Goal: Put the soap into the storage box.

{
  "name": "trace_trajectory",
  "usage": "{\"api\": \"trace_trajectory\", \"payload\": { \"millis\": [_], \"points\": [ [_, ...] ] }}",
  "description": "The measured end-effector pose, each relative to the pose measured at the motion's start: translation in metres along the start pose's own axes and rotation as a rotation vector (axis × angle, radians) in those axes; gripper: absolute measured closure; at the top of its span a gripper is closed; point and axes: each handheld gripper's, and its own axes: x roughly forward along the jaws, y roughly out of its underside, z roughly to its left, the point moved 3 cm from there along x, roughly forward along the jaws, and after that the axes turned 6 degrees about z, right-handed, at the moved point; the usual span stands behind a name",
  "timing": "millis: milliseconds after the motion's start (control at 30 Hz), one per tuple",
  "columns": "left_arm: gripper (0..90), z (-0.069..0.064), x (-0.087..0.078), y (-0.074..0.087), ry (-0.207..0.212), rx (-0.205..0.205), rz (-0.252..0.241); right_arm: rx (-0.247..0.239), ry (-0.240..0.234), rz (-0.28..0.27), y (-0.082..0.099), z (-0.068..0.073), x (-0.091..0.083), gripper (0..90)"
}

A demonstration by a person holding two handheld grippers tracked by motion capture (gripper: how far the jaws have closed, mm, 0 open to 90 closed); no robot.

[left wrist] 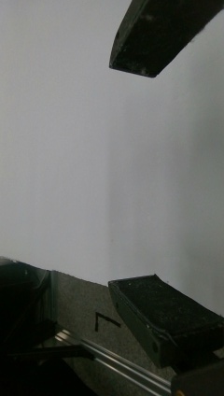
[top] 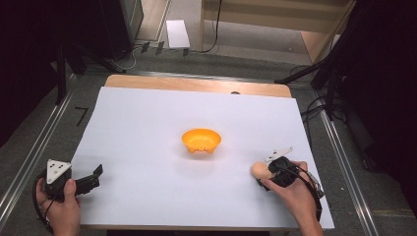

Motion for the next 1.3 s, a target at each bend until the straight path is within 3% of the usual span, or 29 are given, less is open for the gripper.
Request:
{"api": "trace_trajectory", "payload": {
  "millis": [67, 133, 267, 400, 633, 767, 900, 1000, 1167, 1300],
  "points": [
    [0.0, 0.000, 0.000, 0.000, -0.001, 0.001, 0.003, -0.033, 0.020, 0.005, -0.003, 0.001, -0.002, 33.7],
    [0.0, 0.000, 0.000, 0.000, -0.001, 0.002, 0.003, -0.032, 0.021, 0.001, -0.003, 0.001, -0.004, 33.8],
    [0.0, 0.000, 0.000, 0.000, 0.000, 0.001, 0.004, -0.050, -0.002, -0.040, -0.011, -0.002, -0.017, 33.8],
    [0.0, 0.000, 0.000, 0.000, 0.000, 0.002, 0.003, -0.079, -0.004, -0.041, -0.019, -0.001, -0.024, 33.7],
    [0.0, 0.000, 0.000, 0.000, 0.001, 0.003, 0.002, -0.129, -0.008, -0.054, -0.041, -0.004, -0.037, 33.7],
    [0.0, 0.000, 0.000, 0.000, 0.002, 0.002, 0.003, -0.192, -0.005, -0.053, -0.060, -0.002, -0.043, 33.7],
    [0.0, 0.000, 0.000, 0.000, 0.002, 0.000, 0.001, -0.225, -0.013, -0.057, -0.071, -0.001, -0.045, 33.7],
    [0.0, 0.000, 0.000, 0.000, 0.001, 0.001, 0.002, -0.286, -0.022, -0.051, -0.087, 0.003, -0.045, 33.7],
    [0.0, 0.000, 0.000, 0.000, 0.003, 0.002, 0.000, -0.314, -0.034, -0.043, -0.100, 0.008, -0.041, 33.7],
    [0.0, 0.000, 0.000, 0.000, 0.003, -0.003, -0.001, -0.372, -0.044, -0.044, -0.117, 0.016, -0.037, 33.7]
  ]
}}
